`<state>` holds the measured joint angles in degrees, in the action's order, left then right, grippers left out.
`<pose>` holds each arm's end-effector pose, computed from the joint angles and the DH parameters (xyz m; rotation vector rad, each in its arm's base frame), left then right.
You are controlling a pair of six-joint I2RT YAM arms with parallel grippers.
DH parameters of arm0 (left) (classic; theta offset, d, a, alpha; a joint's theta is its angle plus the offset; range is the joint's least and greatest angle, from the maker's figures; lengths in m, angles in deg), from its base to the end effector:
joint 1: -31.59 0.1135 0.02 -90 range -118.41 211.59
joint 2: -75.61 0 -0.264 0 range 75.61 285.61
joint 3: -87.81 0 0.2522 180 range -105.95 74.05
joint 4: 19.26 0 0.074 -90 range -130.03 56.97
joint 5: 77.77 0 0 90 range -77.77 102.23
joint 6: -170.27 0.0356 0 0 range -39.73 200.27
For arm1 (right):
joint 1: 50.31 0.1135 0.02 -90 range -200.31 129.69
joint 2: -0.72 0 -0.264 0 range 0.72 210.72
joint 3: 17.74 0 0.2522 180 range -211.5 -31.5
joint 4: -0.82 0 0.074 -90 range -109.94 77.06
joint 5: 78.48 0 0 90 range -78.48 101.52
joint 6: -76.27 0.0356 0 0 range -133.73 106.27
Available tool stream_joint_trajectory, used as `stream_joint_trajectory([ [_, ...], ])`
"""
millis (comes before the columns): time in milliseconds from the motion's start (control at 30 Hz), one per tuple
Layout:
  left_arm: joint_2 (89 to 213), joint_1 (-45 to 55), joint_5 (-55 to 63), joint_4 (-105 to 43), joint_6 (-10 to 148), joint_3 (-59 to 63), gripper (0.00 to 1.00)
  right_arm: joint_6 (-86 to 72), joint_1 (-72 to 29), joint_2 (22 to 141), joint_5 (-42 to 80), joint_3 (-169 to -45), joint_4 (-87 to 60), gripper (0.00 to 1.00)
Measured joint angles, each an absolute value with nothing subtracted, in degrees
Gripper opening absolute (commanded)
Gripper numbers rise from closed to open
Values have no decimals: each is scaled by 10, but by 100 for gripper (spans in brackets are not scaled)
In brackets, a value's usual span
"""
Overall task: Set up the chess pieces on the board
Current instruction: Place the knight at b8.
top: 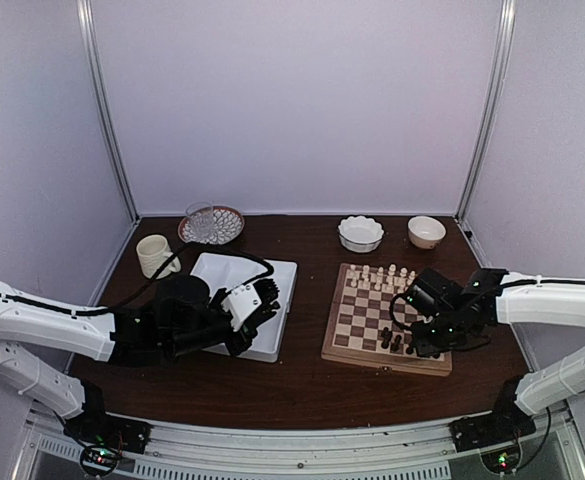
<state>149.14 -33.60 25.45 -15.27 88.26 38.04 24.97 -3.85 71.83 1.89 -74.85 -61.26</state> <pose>0.1241 -0.2491 0.2283 1.0220 1.6400 -0.4524 0.1459 0.1449 0.1964 -0.1636 2.8447 0.0586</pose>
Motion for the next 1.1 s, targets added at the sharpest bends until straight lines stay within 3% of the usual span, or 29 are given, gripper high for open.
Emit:
stream_joint_trajectory([
  [800,1492,-336,253,-164,883,380,2,244,-39,727,20,-745,-620,12],
  [933,1492,-336,253,-165,883,380,2,236,-39,728,21,-745,-620,29],
  [1100,1492,-336,253,-165,883,380,2,237,-39,731,17,-745,-622,33],
])
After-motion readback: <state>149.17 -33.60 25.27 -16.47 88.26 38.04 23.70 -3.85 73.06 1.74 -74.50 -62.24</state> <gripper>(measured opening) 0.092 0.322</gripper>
